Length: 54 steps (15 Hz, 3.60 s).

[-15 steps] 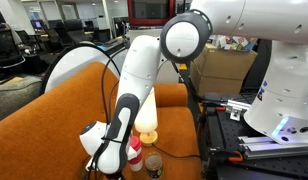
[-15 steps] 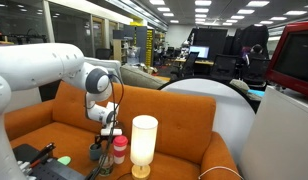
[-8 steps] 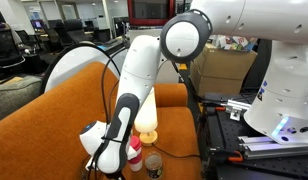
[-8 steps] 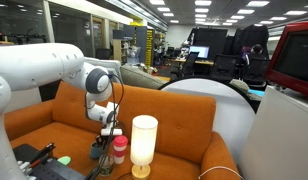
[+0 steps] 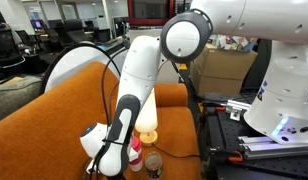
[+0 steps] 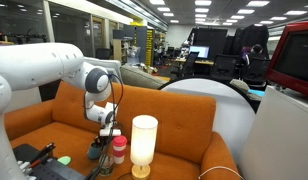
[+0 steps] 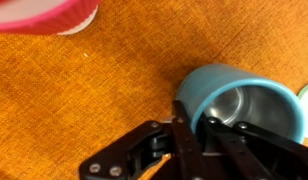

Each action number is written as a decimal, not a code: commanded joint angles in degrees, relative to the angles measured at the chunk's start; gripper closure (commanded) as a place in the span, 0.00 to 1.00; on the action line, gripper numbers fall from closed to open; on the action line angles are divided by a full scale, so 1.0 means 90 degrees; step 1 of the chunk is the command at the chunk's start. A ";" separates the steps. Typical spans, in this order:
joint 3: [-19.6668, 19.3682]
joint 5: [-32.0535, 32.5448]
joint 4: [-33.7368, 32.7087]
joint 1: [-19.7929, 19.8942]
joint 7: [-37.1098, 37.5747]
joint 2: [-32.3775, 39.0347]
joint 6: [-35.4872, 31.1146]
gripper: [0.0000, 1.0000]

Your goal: Move the grey mug towards the end of the couch

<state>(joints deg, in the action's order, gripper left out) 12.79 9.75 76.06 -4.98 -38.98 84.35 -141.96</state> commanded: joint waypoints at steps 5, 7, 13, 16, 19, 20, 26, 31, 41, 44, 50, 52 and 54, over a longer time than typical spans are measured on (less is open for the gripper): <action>0.0008 0.0283 0.0541 -0.0103 -0.0548 -0.0320 -0.0167 0.97; 0.0001 0.0441 0.0680 -0.0123 -0.0790 -0.0403 -0.0246 0.97; 0.0054 0.0942 0.1229 -0.0079 -0.1669 -0.0785 -0.0526 0.97; 0.0175 0.1054 0.1396 0.0065 -0.2462 -0.0852 -0.0239 0.97; 0.0190 0.1105 0.1642 0.0107 -0.3421 -0.0877 -0.0049 0.97; 0.0196 0.1136 0.1731 0.0119 -0.3740 -0.0890 -0.0044 0.97; 0.0456 0.1091 0.2042 0.0361 -0.5680 -0.0890 -0.0198 0.97; 0.0356 0.1083 0.2106 0.0198 -0.6476 -0.0789 -0.0252 0.97; 0.0362 0.1101 0.2259 -0.0131 -0.7108 -0.0716 -0.0906 0.97; 0.0281 0.1137 0.2274 -0.0244 -0.7193 -0.0764 -0.0735 0.70; 0.0284 0.1120 0.2541 -0.0218 -0.7181 -0.0974 -0.0828 0.29; 0.0284 0.1152 0.2684 -0.0224 -0.7176 -0.1116 -0.0913 0.15; 0.0309 0.1159 0.2840 -0.0230 -0.7159 -0.1322 -0.0914 0.02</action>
<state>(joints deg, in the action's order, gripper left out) 15.82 19.36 97.65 -6.92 -102.94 76.17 -148.66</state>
